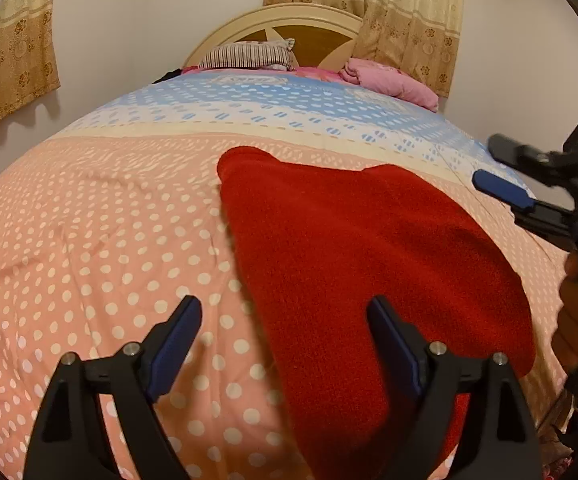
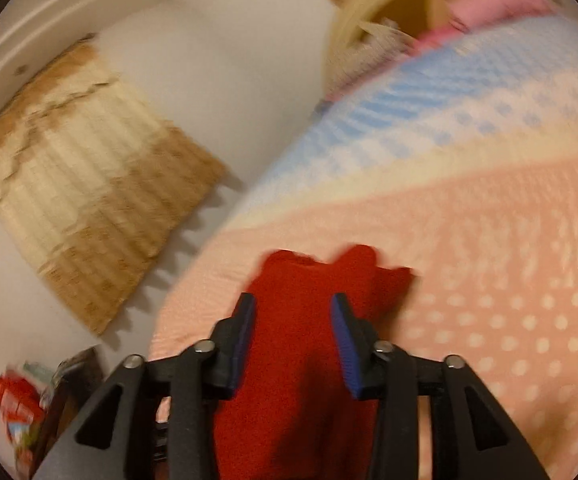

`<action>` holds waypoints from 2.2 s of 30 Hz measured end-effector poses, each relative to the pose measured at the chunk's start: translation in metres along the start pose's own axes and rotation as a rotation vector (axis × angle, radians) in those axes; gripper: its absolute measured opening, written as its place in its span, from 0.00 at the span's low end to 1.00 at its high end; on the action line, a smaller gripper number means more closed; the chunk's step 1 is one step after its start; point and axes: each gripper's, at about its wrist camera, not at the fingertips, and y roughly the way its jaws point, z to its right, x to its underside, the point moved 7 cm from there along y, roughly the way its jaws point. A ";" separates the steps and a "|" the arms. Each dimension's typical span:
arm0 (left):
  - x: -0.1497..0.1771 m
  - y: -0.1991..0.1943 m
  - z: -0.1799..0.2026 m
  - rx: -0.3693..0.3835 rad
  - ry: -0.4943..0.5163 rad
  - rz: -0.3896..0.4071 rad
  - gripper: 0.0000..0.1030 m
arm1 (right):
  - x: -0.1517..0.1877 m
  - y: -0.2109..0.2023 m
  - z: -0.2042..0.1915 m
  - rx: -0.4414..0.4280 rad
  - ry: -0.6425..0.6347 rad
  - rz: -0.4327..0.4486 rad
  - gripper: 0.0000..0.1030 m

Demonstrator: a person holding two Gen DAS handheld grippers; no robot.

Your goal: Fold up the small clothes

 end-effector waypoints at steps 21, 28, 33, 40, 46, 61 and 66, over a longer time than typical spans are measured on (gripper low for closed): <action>-0.016 -0.071 0.005 -0.003 0.023 0.129 0.95 | 0.038 -0.047 -0.051 0.253 -0.178 0.017 0.56; -0.026 -0.086 0.005 0.007 0.019 0.166 0.95 | 0.034 -0.076 -0.087 0.262 -0.275 0.098 0.59; -0.026 -0.088 0.007 0.007 0.022 0.175 0.95 | 0.035 -0.078 -0.091 0.269 -0.283 0.100 0.59; -0.026 -0.093 0.011 0.006 0.027 0.188 0.95 | 0.036 -0.079 -0.089 0.297 -0.276 0.104 0.59; -0.026 -0.094 0.012 0.010 0.027 0.188 0.96 | 0.039 -0.078 -0.082 0.317 -0.259 0.093 0.59; -0.027 -0.095 0.015 0.010 0.027 0.185 0.96 | 0.041 -0.078 -0.079 0.319 -0.242 0.089 0.59; -0.027 -0.095 0.015 0.012 0.028 0.183 0.96 | 0.042 -0.079 -0.079 0.319 -0.243 0.086 0.60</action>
